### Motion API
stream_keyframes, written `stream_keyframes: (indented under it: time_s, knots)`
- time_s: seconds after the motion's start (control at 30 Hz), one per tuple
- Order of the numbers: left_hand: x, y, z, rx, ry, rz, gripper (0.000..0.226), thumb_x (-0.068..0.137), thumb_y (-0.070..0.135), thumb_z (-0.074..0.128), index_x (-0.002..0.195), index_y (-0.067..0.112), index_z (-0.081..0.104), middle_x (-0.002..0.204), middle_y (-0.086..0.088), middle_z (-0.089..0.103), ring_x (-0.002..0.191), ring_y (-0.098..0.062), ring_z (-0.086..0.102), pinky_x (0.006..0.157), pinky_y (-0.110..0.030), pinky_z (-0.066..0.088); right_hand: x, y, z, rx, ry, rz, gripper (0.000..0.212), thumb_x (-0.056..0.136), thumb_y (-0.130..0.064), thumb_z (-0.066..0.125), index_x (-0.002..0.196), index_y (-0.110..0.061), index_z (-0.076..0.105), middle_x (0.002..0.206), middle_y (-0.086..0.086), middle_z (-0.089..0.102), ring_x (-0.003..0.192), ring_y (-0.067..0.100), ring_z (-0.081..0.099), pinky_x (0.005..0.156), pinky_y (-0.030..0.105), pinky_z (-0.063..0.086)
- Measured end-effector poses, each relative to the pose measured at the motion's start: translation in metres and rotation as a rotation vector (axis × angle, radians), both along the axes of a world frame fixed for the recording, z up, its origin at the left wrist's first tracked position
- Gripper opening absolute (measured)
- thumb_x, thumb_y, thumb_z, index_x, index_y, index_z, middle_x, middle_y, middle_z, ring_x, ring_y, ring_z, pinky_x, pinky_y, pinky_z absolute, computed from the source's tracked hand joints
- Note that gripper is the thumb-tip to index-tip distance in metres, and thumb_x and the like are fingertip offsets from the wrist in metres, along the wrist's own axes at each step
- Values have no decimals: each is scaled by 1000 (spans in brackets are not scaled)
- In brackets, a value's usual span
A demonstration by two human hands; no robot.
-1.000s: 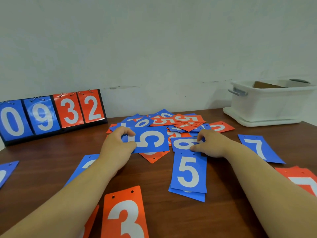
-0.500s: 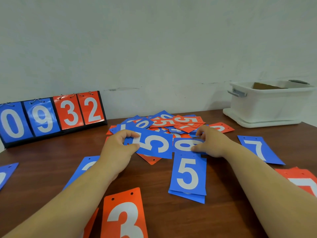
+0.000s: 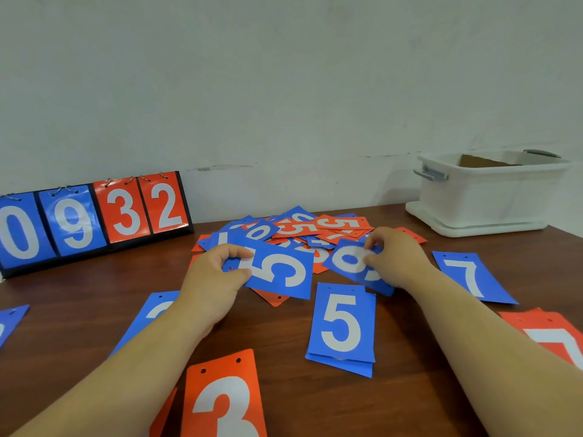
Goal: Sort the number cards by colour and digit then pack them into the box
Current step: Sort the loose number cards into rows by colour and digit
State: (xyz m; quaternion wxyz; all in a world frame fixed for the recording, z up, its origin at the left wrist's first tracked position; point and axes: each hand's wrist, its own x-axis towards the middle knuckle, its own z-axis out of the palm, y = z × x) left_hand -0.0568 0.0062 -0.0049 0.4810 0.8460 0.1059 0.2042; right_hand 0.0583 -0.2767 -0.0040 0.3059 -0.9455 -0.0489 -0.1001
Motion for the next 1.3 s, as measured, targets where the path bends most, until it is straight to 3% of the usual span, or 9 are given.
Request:
stream_keyframes:
  time_s: [0.13,0.23,0.37,0.57,0.67,0.83,1.0,1.13,1.3]
  knots:
    - [3,1,-1,-40,-36,61,36,95,7,63,118,35,68,109,10,57,66,-5,51,65,-33,55,-13,4,13,484,-325,-35,13,95,-17,64,100,-28,66,105,-8,66,94,11,61,63,17,44]
    - [4,2,1,-153,-100,111,39,98,10,57,128,34,65,106,16,57,80,-14,62,78,-45,61,-36,16,29,762,-270,186,20,94,-11,64,103,-27,73,98,-9,73,90,9,68,65,21,52]
    - [-4,-6,9,-282,-199,-39,32,100,19,60,132,25,64,130,10,58,92,10,64,66,-3,48,-60,29,32,427,37,558,23,92,-9,67,99,-29,77,90,-6,75,74,5,66,61,20,50]
    - [-10,-14,6,-78,-28,-299,42,83,30,81,118,49,68,133,18,63,118,-6,63,97,-33,56,-69,40,28,273,34,604,20,86,-14,76,100,-30,75,95,-14,73,89,1,69,80,21,56]
    - [-13,-16,8,-63,-27,-350,50,87,13,77,122,46,67,129,15,66,105,-5,69,79,-22,59,-70,42,27,300,-103,484,21,83,-21,80,96,-34,71,96,-16,66,87,3,64,69,13,49]
    - [-11,-13,8,-105,-119,-282,56,86,9,77,122,51,65,129,17,66,116,-10,66,89,-27,59,-67,39,31,551,-87,254,36,79,-35,82,104,-42,56,119,-11,55,92,10,63,47,15,46]
    - [-11,-14,12,-209,-295,-28,51,89,5,73,128,37,63,126,12,64,86,5,68,62,-13,56,-77,45,28,642,83,348,65,80,-25,82,125,-47,41,114,-10,60,84,16,73,70,30,61]
    - [-12,-14,14,-294,-347,66,48,91,6,72,131,30,62,120,8,64,86,2,66,53,-7,49,-78,57,20,628,197,498,54,82,-22,80,121,-48,51,119,-1,63,91,21,74,88,46,60]
    - [-9,-20,9,-276,-300,-7,43,90,11,75,121,38,62,122,9,63,90,-4,69,55,-14,54,-83,69,18,494,133,499,33,89,-28,74,116,-36,57,87,0,70,82,20,70,62,25,55]
